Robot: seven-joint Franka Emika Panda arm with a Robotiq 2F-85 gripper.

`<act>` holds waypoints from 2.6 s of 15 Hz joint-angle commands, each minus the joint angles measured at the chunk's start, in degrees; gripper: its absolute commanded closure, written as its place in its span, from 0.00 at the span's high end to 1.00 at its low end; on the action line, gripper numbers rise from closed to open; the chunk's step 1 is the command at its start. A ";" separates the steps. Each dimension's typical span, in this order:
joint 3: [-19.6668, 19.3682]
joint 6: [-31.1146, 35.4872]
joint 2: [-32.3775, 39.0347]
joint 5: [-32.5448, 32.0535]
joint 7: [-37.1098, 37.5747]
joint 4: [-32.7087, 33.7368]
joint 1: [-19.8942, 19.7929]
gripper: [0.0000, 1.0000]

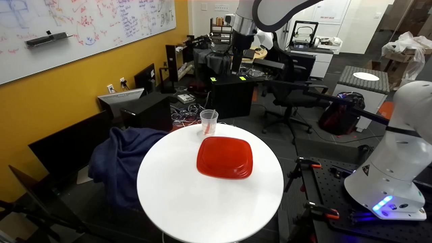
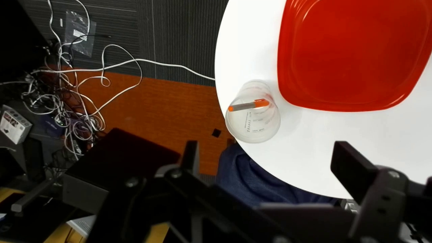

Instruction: Remove the orange marker from the clear cup

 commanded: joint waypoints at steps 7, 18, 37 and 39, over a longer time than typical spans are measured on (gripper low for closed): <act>1.87 -3.29 10.16 -0.94 -3.59 13.59 -1.91 1.00; 4.10 -15.72 20.21 -4.23 0.68 27.77 -1.50 1.00; 7.51 -21.76 27.69 -6.41 -3.75 30.69 -2.32 1.00; 7.79 -21.79 28.27 -5.97 -5.14 30.79 -2.76 1.00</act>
